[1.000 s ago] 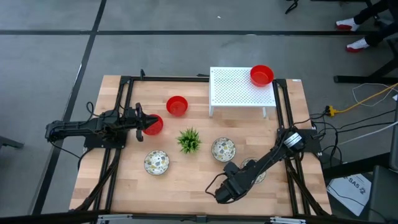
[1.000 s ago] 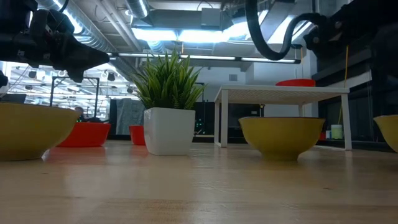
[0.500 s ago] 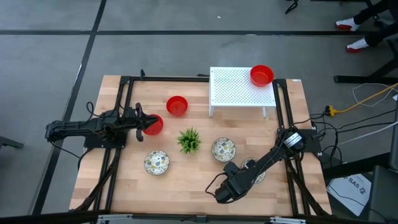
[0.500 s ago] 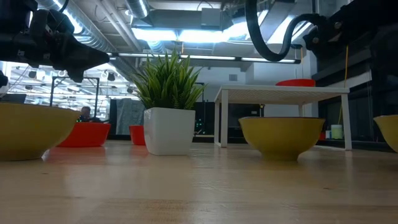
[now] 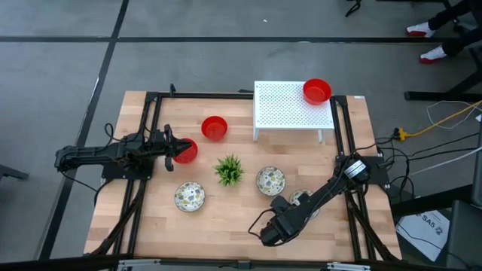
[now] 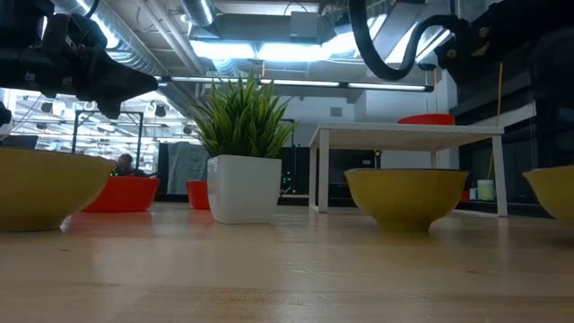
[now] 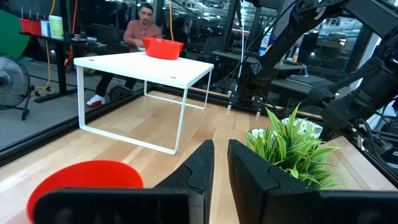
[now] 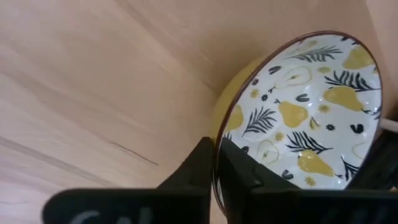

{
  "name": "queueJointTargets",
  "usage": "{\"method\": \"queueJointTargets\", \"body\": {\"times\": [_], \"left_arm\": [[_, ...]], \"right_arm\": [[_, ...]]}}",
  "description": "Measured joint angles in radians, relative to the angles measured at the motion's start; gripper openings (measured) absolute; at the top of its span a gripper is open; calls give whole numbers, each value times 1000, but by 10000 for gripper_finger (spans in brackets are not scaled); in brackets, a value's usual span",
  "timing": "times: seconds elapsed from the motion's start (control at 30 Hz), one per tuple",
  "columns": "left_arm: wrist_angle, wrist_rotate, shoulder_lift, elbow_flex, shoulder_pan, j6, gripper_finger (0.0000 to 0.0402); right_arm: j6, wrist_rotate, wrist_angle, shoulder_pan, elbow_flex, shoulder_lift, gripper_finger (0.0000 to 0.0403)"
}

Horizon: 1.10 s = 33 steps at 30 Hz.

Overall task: Pick & Place Mini bowls
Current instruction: Put the bottom right white bowl on the shelf

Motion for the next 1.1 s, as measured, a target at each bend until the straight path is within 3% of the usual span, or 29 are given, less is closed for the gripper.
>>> {"method": "queueJointTargets", "body": {"times": [0.77, 1.1], "left_arm": [[0, 0, 0, 0, 0, 0, 45], [0, 0, 0, 0, 0, 0, 42]], "right_arm": [[-8, 25, -70, 0, 195, -19, 8], [-61, 31, -179, 3, 382, -20, 8]]}}
